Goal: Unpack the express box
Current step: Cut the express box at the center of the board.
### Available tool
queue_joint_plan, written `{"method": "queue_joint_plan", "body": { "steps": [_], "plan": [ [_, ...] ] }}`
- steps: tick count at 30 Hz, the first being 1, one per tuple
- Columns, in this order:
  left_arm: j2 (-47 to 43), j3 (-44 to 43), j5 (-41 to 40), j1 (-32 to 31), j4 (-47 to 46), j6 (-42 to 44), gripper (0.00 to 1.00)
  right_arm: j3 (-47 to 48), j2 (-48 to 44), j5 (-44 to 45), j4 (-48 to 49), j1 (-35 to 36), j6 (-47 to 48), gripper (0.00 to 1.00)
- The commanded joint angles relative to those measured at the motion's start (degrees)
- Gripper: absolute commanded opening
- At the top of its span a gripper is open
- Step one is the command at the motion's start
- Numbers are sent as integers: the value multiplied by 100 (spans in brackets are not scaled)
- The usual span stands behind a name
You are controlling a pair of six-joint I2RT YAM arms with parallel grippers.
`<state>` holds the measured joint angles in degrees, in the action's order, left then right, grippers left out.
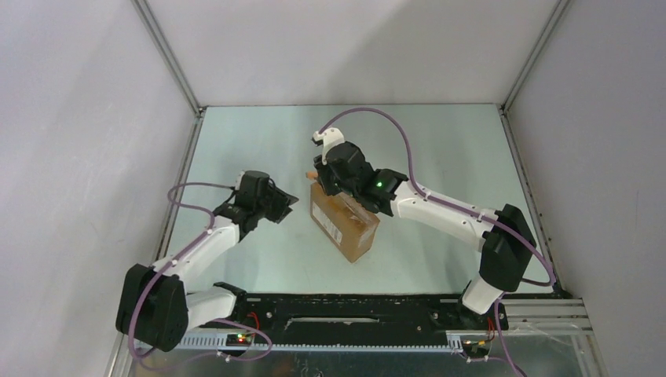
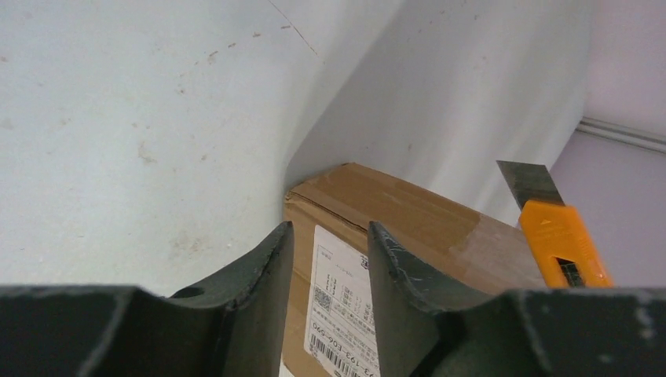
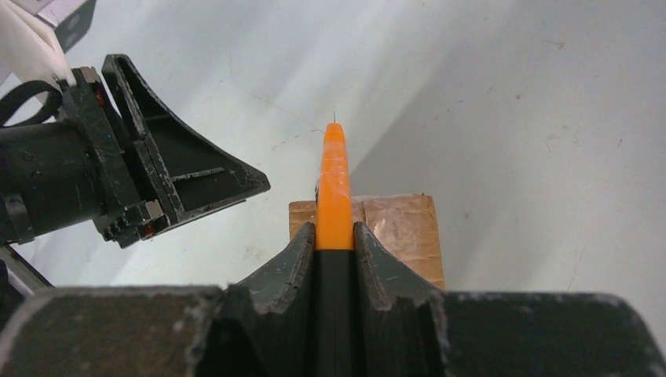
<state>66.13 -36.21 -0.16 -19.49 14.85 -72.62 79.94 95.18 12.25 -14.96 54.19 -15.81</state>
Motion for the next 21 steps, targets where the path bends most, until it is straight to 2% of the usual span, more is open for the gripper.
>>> {"method": "queue_joint_plan", "body": {
  "steps": [1, 3, 4, 7, 8, 11, 16, 21],
  "plan": [
    [-128, -599, -424, 2, 574, 546, 45, 175, 14, 55, 86, 11, 142, 0],
    [-143, -864, -564, 6, 882, 904, 50, 171, 12, 65, 64, -16, 157, 0],
    [-182, -979, -655, 6, 1012, 1068, 57, 171, 3, 65, 56, -14, 157, 0],
    [-363, -1196, -882, 14, 1250, 1310, 91, 171, -15, 29, 29, -26, 157, 0],
    [-424, -1246, -973, 15, 1275, 1380, 99, 166, -20, 15, 30, -31, 158, 0],
    [-446, -1446, -1028, 250, 1580, 1273, 100, 213, -49, 4, 14, -31, 149, 0],
    [-44, -1172, 967, 1603, 708, 1382, 99, 339, -75, -36, -76, -22, 122, 0],
    [136, -1591, 969, 1684, 766, 1302, 100, 445, -176, 141, -180, 10, 132, 0]
  ]
}}
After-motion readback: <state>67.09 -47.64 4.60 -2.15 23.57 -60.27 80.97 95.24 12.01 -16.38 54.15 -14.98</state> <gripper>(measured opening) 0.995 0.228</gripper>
